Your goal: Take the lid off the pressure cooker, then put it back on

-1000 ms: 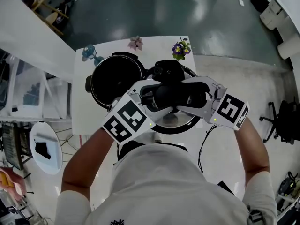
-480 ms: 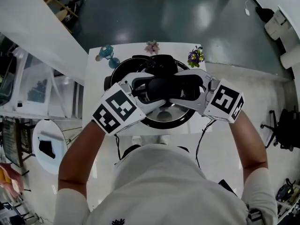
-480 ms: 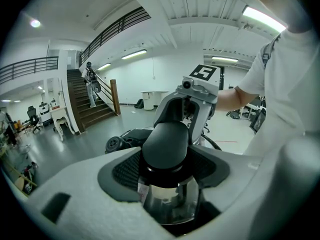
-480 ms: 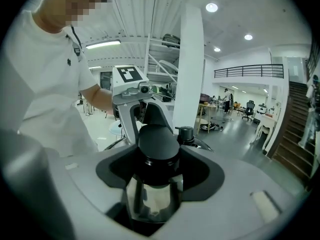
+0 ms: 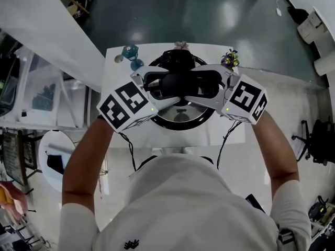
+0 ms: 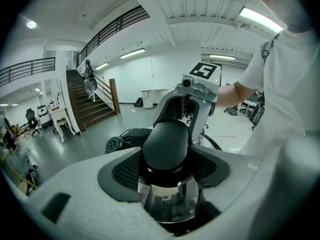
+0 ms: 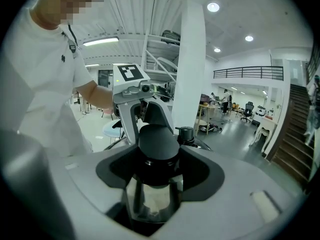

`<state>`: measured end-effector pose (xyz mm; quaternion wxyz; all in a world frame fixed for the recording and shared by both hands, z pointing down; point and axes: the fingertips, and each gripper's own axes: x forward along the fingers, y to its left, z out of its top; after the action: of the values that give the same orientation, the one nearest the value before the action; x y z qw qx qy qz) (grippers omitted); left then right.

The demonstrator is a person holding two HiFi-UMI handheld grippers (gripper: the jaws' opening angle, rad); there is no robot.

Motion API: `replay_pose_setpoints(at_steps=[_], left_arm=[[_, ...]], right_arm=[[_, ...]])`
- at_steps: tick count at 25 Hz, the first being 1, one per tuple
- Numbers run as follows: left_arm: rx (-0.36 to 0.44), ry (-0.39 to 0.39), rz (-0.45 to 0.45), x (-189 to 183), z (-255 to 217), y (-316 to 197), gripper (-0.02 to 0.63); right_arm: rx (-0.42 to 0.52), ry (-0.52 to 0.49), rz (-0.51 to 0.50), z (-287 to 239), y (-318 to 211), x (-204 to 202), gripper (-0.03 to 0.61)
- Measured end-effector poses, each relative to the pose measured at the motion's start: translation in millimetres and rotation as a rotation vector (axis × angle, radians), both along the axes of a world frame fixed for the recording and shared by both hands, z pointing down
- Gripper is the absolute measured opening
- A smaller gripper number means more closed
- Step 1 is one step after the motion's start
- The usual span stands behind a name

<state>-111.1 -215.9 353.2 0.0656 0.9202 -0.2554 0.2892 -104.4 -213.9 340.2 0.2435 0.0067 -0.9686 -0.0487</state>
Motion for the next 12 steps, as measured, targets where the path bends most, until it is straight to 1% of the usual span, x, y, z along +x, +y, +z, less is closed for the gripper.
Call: replay_pose_setpoints(at_steps=[2, 6, 12], left_arm=[[-0.001, -0.004, 0.008, -7, 4, -2, 0.288], [-0.013, -0.009, 0.022, -1, 10, -5, 0.288], [-0.02, -0.037, 0.04, -6, 25, -12, 0.288]], right_arm=[[0.005, 0.003, 0.011, 4, -2, -7, 0.27], [-0.005, -0.001, 0.03, 10, -5, -1, 0.268], [-0.002, -0.007, 0.043, 25, -12, -6, 0.269]])
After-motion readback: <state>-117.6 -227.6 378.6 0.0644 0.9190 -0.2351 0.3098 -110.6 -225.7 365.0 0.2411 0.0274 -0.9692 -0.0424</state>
